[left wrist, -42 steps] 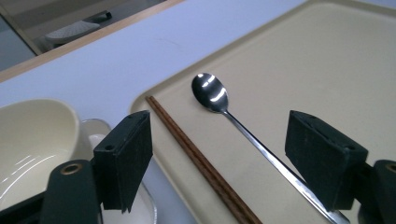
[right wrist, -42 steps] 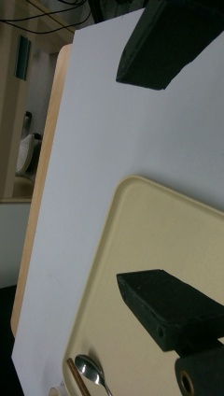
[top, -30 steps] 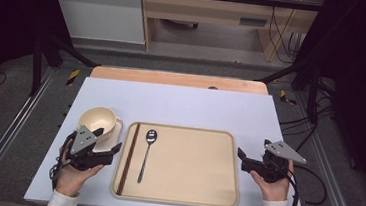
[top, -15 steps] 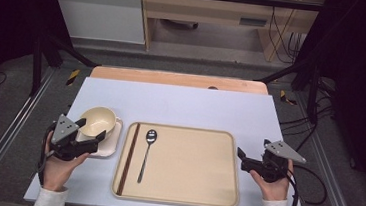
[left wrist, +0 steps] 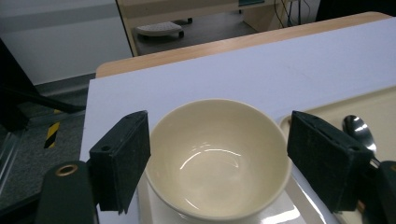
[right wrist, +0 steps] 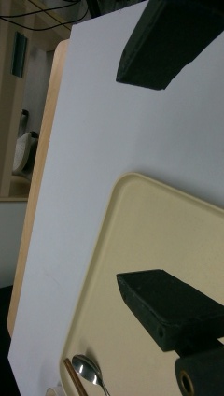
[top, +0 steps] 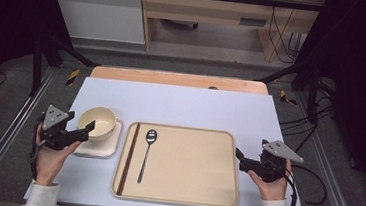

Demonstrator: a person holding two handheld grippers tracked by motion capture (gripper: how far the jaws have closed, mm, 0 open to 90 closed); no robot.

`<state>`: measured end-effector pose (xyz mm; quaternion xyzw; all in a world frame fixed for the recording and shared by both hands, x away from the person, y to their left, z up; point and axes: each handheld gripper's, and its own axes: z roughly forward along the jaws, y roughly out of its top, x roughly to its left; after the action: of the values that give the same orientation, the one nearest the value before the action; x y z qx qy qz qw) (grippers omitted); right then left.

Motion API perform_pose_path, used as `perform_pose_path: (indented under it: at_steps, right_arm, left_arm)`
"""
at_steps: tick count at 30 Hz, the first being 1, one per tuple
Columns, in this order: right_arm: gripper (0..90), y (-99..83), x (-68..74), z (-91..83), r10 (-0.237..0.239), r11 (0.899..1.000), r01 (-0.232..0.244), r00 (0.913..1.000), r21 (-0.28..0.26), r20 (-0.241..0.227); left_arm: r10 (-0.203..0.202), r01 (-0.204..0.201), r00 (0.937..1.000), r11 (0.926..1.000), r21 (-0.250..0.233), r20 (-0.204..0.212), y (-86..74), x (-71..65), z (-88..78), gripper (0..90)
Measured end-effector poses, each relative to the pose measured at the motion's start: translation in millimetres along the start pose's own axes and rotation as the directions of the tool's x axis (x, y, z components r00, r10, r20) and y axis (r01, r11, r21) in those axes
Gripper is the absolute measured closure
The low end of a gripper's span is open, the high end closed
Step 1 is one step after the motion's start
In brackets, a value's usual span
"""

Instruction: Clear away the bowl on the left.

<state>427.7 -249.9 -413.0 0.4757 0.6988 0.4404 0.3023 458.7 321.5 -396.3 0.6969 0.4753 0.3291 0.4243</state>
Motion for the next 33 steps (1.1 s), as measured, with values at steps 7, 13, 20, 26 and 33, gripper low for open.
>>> perform_pose_path:
  at_steps: [7, 13, 20, 26, 33]
  right_arm:
    - [5.5, -0.2, -0.8, 0.4, -0.001, 1.0, 0.001, 1.0, 0.004, 0.007]
    - [5.6, -0.7, -1.4, 0.9, 0.001, 1.0, -0.001, 1.0, 0.003, 0.008]
    - [5.6, -1.1, -1.3, 0.4, 0.004, 1.0, -0.004, 1.0, 0.002, 0.003]
    - [5.6, -1.5, -1.3, 1.8, -0.001, 1.0, 0.001, 1.0, 0.008, 0.008]
    - [5.6, -1.8, -0.8, 2.9, -0.001, 1.0, 0.001, 1.0, 0.014, 0.006]
  left_arm:
    - [-0.032, 0.033, 0.9988, 0.9994, 0.012, -0.038, 0.6, 13.9, 15.4, 22.6]
    - [-0.063, 0.064, 0.9969, 0.9976, 0.026, -0.048, -3.2, 23.8, 27.7, 23.7]
    - [-0.078, 0.085, 0.9946, 0.9918, 0.096, -0.068, -14.1, 34.1, 38.0, 26.2]
    - [-0.073, 0.081, 0.9953, 0.9874, 0.136, -0.062, -17.9, 34.9, 44.4, 32.7]
    - [-0.083, 0.094, 0.9946, 0.9778, 0.188, -0.062, -22.2, 36.7, 52.0, 44.1]
